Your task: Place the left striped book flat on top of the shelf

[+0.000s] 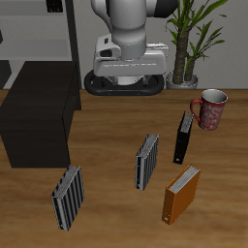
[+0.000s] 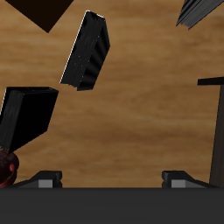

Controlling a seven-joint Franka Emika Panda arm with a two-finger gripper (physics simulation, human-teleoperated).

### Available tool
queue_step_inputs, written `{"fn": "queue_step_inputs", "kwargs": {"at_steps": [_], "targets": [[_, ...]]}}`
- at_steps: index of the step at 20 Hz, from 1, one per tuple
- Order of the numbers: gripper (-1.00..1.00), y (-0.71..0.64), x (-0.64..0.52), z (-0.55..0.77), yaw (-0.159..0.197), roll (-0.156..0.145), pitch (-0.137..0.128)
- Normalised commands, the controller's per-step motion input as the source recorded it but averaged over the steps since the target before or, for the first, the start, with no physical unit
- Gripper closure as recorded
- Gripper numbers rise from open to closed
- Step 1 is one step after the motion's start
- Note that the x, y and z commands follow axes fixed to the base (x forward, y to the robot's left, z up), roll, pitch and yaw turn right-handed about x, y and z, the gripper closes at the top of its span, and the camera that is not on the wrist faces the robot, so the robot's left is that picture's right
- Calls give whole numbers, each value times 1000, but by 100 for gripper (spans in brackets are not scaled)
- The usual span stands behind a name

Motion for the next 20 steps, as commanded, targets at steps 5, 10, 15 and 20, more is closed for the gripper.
{"fn": "queue_step_inputs", "kwargs": {"at_steps": [5, 10, 15, 20], "targets": [[-100, -44, -6, 62, 0, -24, -10], [-100, -8, -27, 52, -2, -22, -21], [-100, 2, 205, 98, 41, -65, -68], [-100, 23, 372, -22, -40, -28, 24]]}}
